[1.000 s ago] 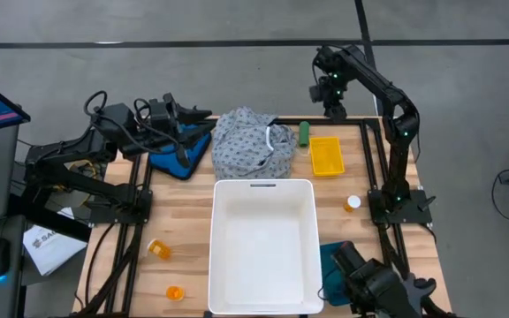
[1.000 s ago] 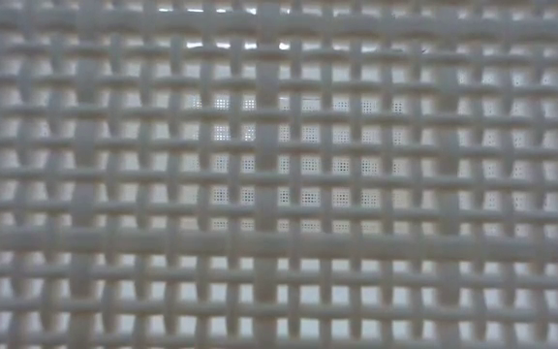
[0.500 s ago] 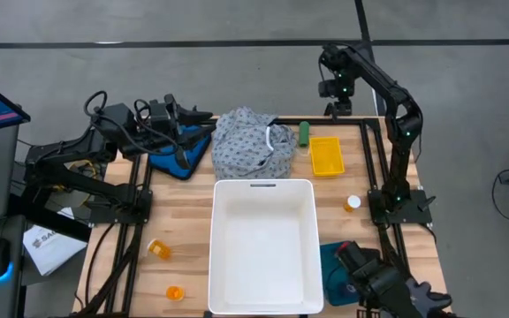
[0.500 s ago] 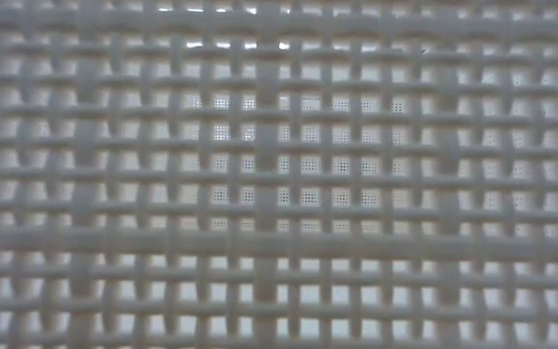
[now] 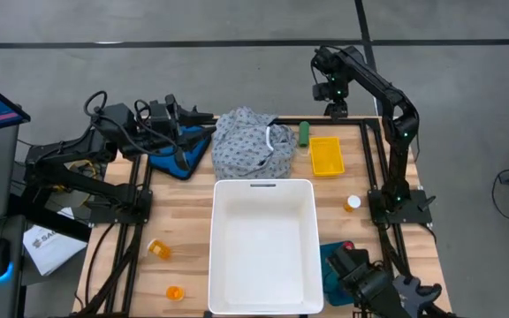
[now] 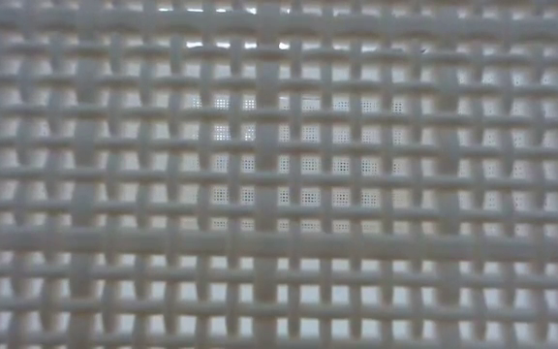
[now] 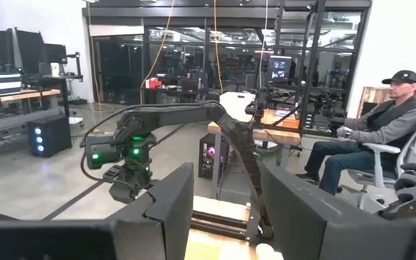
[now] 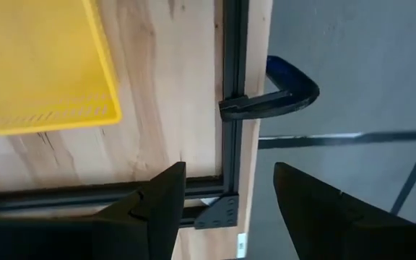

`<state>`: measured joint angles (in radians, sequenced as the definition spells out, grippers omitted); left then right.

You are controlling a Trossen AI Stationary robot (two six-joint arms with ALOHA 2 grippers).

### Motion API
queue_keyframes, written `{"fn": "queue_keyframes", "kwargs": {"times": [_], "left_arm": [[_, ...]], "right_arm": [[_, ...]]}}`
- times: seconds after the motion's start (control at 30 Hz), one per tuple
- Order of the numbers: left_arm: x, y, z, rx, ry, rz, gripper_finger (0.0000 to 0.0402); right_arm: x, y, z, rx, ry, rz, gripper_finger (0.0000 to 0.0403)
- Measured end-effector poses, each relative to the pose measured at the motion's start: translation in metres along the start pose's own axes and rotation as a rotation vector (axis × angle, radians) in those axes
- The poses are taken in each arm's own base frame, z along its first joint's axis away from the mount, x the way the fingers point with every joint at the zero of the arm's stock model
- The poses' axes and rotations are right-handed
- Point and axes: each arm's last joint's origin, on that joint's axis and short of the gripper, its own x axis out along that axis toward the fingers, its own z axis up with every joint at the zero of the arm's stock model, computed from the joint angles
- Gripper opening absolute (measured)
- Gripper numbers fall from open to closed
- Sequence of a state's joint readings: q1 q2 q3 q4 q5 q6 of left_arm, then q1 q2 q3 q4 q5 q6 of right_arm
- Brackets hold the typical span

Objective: Pick & place medical supplies in basket/bin
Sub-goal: Put the green bandage into the blue bin

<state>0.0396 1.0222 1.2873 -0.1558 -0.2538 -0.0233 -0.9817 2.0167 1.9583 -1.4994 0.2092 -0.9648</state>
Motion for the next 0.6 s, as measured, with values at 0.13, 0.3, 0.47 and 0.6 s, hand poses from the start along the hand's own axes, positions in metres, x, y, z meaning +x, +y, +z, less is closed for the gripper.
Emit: {"fn": "queue_keyframes", "kwargs": {"times": [0.13, 0.3, 0.47, 0.6], "left_arm": [[0.0, 0.0, 0.0, 0.0, 0.0, 0.0, 0.0155], [0.0, 0.0, 0.0, 0.0, 0.0, -0.001, 0.0155], [0.0, -0.001, 0.0, -0.001, 0.001, -0.025, 0.0155], [0.0, -0.001, 0.0, -0.004, 0.001, -0.026, 0.0155]], "right_arm": [[0.0, 0.001, 0.001, -0.126, -0.001, 0.0, 0.0207], [-0.001, -0.002, 0.005, -0.184, -0.028, -0.038, 0.0207], [-0.002, -0.002, 0.012, -0.279, -0.048, -0.079, 0.0207], [-0.003, 0.0, 0.015, -0.301, -0.126, -0.039, 0.0207]]}}
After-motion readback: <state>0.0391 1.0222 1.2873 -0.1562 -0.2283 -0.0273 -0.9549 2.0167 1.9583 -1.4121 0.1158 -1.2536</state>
